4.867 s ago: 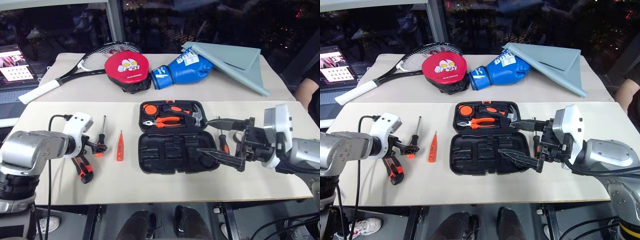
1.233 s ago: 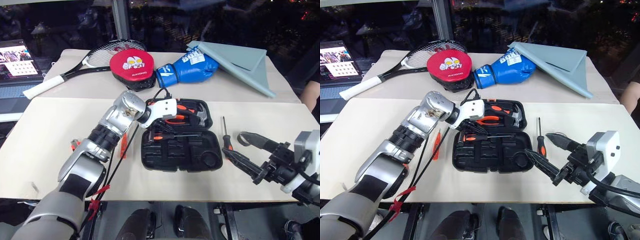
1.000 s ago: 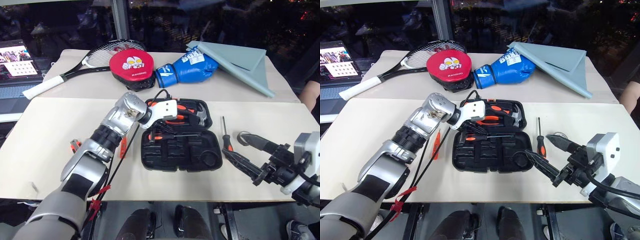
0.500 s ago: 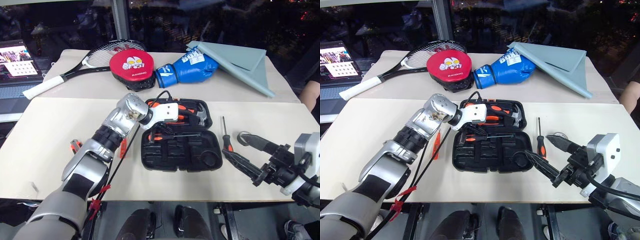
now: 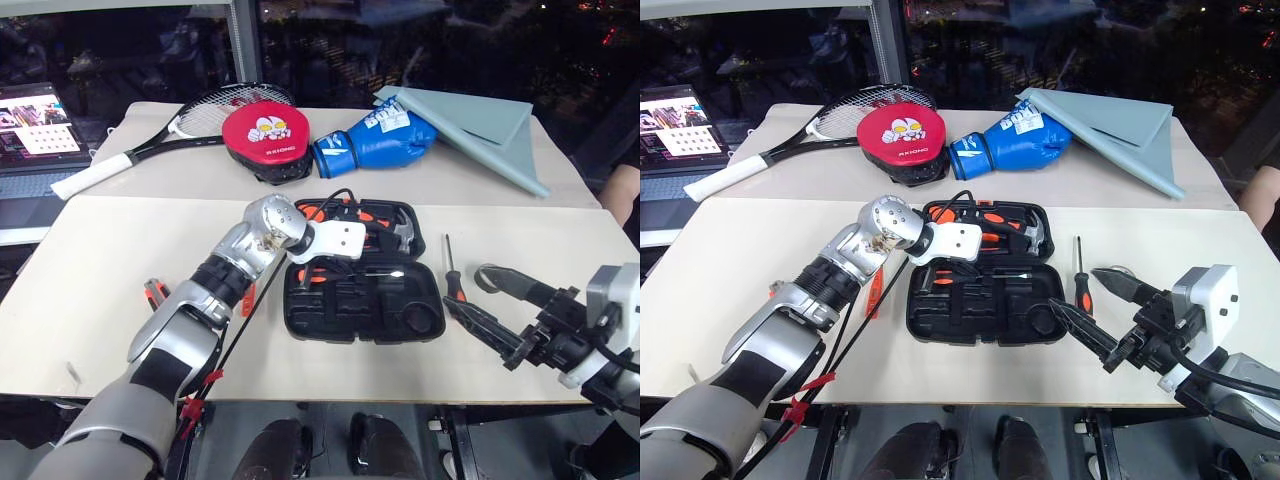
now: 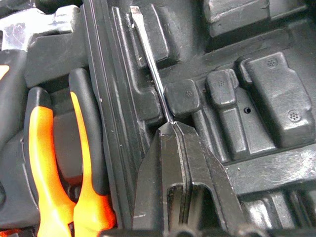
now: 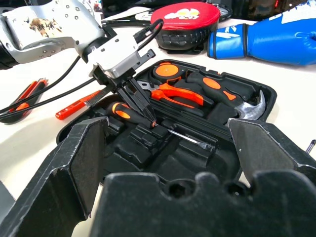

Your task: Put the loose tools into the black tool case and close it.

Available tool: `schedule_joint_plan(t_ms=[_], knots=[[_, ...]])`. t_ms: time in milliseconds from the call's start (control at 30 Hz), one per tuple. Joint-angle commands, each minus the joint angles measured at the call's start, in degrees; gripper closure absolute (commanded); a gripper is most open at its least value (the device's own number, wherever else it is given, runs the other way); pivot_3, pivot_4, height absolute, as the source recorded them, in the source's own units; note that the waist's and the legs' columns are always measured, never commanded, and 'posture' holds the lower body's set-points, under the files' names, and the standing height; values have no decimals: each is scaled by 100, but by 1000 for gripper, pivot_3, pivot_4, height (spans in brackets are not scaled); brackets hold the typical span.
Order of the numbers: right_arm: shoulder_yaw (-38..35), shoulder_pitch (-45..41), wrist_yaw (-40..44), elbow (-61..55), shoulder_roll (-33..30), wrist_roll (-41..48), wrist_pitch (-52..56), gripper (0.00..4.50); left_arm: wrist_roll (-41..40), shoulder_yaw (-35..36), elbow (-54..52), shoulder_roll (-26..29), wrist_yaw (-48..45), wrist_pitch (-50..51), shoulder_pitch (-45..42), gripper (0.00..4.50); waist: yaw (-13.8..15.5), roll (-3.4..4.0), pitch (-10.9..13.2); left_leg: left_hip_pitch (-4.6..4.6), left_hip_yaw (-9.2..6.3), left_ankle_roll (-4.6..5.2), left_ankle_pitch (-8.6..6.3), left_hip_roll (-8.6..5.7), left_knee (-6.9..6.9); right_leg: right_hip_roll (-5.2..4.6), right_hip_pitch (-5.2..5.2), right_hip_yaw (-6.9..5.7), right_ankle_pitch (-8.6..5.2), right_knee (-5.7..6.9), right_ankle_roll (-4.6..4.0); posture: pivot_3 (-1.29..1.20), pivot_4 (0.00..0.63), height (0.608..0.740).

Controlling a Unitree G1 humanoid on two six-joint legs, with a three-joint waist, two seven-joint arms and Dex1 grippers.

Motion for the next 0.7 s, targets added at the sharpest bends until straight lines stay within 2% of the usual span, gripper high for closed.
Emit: schedule_joint_plan(t_ms=[33,167,333,433,567,700], knots=[[-260,188,136,-188,17,87,-208,0,-287,74,-399,50,78,94,-19,108,-51,0,0,13,0,5,-4,1,-2,0,0,2,-2,-1,3,0,150,732],[182,-423,-208,-57,-419,-12,-52,0,-452,54,-620,114,91,134,31,108,-192,2,-1,34,12,30,-20,1,-12,-1,5,17,-5,-2,6,0,150,732],[1154,-1542,-449,247,-1058,-97,220,0,-569,-1,-799,226,128,179,29,108,-162,9,-1,32,12,-25,13,2,-22,-1,4,17,-1,3,-9,0,150,732],[2519,-3089,-805,984,-1426,-661,410,0,-413,-109,-976,321,202,-26,103,108,-166,0,-1,31,9,-31,17,3,-35,-1,3,14,19,4,-55,0,150,732],[3436,-4237,-1197,1839,-1193,-1084,698,0,-435,-125,-1112,376,395,-33,142,108,-105,1,0,19,16,-27,16,-6,-35,-13,-6,12,23,-1,-60,0,150,732],[4005,-4768,-1415,2276,-1045,-1585,793,0,-555,-89,-1241,459,521,72,169,108,-63,3,-1,-28,2,-26,17,-11,-39,-9,-53,2,25,4,-66,0,150,732]])
